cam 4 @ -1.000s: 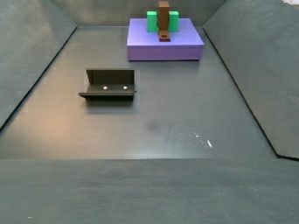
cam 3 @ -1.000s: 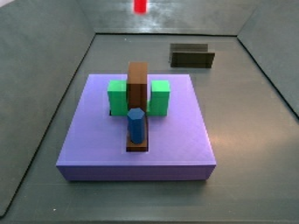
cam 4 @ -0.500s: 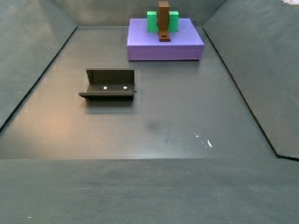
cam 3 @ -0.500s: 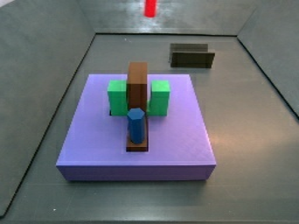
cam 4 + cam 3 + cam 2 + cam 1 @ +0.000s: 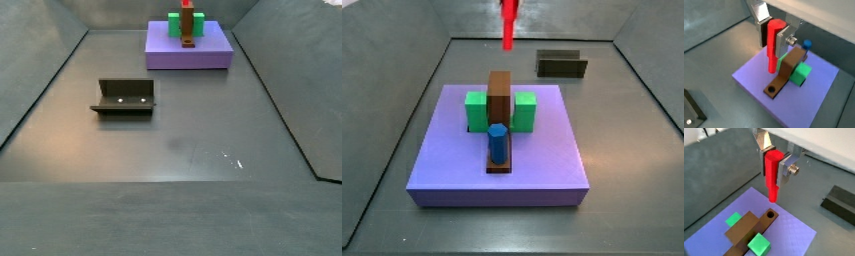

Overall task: Pick up the red object. Move up. Place the red object on the fixture. Regrasp the red object. Move to above the board. Insert the red object.
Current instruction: Insert the red object.

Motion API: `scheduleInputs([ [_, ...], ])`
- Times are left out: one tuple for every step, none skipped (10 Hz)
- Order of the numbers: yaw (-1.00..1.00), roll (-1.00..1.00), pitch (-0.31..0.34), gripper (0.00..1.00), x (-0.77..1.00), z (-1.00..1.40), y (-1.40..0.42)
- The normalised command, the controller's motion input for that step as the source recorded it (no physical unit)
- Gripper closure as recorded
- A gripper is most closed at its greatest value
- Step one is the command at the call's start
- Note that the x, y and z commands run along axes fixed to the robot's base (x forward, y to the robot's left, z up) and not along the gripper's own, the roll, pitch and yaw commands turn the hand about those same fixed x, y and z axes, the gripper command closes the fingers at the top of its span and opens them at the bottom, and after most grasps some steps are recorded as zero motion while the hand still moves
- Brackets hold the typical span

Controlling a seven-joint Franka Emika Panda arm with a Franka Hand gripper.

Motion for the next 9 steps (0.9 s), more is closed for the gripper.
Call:
scheduleInputs([
  [-0.15, -0.05, -0.261, 1.0, -0.3, -0.71, 0.17],
  [-0.15, -0.02, -0.277, 1.0, -0.22, -0.7, 0.03],
  [-0.07, 0.19, -0.23, 1.0, -0.07, -0.67, -0.09],
  [0.0, 0.32, -0.057, 1.0, 0.0, -0.33, -0.14],
  [-0.12, 0.3, 0.037, 1.0, 0.24, -0.23, -0.16],
  [-0.09, 0.25, 0.099, 1.0, 0.26, -0.23, -0.07],
  [-0.09, 0.22, 0.106, 1.0, 0.27, -0.21, -0.02],
  [-0.1, 0.15, 0.12, 1.0, 0.25, -0.25, 0.0],
  [-0.12, 0.1, 0.104, 1.0, 0.15, -0.23, 0.0],
])
